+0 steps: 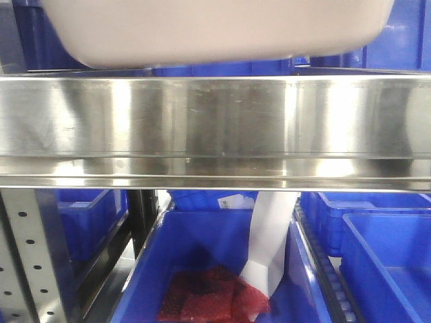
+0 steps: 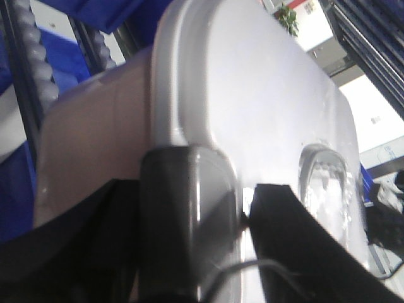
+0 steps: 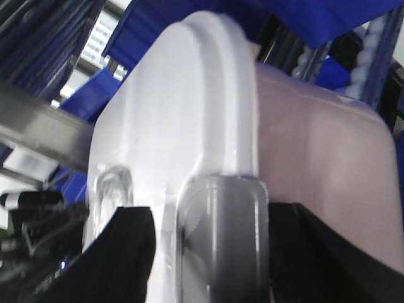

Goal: Grab white bin and place on right shelf
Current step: 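Raise the held bin above the upper shelf with both grippers, then lower the bin onto the upper shelf rollers with both grippers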

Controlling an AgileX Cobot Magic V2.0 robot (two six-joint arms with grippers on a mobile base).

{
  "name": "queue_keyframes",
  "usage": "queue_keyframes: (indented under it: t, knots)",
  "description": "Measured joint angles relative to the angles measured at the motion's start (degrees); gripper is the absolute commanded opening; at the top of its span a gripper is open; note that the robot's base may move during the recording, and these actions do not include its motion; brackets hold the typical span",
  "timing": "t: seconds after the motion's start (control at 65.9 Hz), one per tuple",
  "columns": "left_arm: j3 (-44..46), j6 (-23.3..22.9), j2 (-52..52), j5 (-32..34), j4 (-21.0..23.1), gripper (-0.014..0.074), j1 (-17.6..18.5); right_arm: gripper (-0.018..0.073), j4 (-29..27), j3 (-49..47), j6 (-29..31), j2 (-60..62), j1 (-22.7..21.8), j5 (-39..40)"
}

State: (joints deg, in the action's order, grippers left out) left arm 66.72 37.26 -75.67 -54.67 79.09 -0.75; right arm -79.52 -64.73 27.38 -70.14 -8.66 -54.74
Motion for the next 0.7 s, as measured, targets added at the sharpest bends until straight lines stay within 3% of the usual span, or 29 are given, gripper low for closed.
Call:
queue_keyframes:
  t: [0.319, 0.455, 0.592, 0.698]
  knots:
    - [0.00, -0.11, -0.25, 1.76, 0.00, 0.0258, 0.15, 0.0466, -0.35, 0.00, 0.00, -3.31, 0.36, 0.41]
    - [0.00, -0.11, -0.25, 1.76, 0.00, 0.0347, 0.19, 0.0472, -0.35, 0.00, 0.00, -3.93, 0.36, 0.21]
    - [0.00, -0.11, -0.25, 1.76, 0.00, 0.0443, 0.42, 0.0574, -0.35, 0.00, 0.00, -4.14, 0.44, -0.12]
    - [0.00, -0.11, -0.25, 1.66, -0.31, 0.0457, 0.54, 0.0620, 0.80, 0.00, -0.12, -4.25, 0.58, -0.78]
